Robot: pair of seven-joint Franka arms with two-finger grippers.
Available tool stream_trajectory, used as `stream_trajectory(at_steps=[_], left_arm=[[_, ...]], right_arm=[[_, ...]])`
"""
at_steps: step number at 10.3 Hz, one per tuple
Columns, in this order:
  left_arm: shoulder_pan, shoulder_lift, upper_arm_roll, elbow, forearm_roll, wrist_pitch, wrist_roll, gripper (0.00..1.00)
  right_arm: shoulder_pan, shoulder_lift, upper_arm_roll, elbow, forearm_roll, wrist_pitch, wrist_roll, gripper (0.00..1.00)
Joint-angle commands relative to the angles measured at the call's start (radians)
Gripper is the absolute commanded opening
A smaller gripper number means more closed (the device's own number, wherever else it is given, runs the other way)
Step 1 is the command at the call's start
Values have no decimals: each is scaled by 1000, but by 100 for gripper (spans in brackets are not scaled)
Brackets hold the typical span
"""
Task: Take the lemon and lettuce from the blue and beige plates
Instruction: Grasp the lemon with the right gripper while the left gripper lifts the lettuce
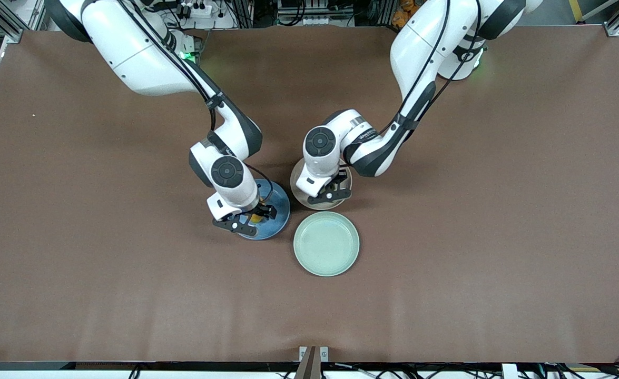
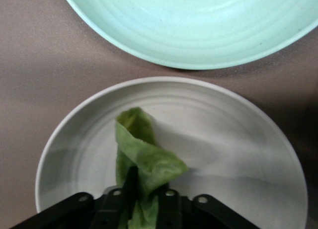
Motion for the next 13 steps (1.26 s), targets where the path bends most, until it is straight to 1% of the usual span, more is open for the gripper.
stream_trajectory(at_steps=[1, 2, 3, 4, 5, 6, 7, 8, 9, 10, 11, 12, 13], left_arm=[[-3, -27, 2, -1, -2, -15, -34, 0], [-3, -36, -3, -1, -2, -38, -34, 0], [0, -53, -7, 0, -3, -61, -46, 0], [3, -75, -7, 0, -3, -86, -49, 0], [9, -99, -7, 0, -3, -118, -46, 0], [17, -124, -6, 0, -3, -141, -41, 0], [52, -138, -7, 2, -3, -146, -40, 0], [84, -145, -7, 3, -3, -146, -34, 0], [132, -145, -7, 8, -2, -146, -31, 0], [176, -156, -7, 5, -2, -146, 13, 0], [224, -161, -7, 3, -3, -150, 82, 0], [277, -164, -7, 5, -3, -170, 154, 0], [333, -165, -7, 6, -3, -175, 236, 0]], right_arm=[[-5, 3, 25, -24, -46, 0, 33, 93], [-7, 2, 28, -26, -52, -3, 28, 71], [-8, 2, 30, -23, -54, -8, 25, 39], [-10, 0, 30, -15, -54, -28, 27, 17], [-13, -6, 34, -5, -52, -51, 25, 10], [-27, -20, 50, 15, -45, -115, 24, 7], [-56, -65, 68, 26, -40, -210, 16, 7], [-70, -117, 68, 17, -11, -244, -31, 7], [-90, -170, 65, 5, 48, -281, -120, 7], [-113, -210, 62, 5, 67, -343, -186, 7], [-137, -246, 59, -3, 67, -380, -235, 8], [-175, -289, 48, -42, 67, -382, -290, 8], [-195, -332, 19, -87, 67, -370, -376, 9]])
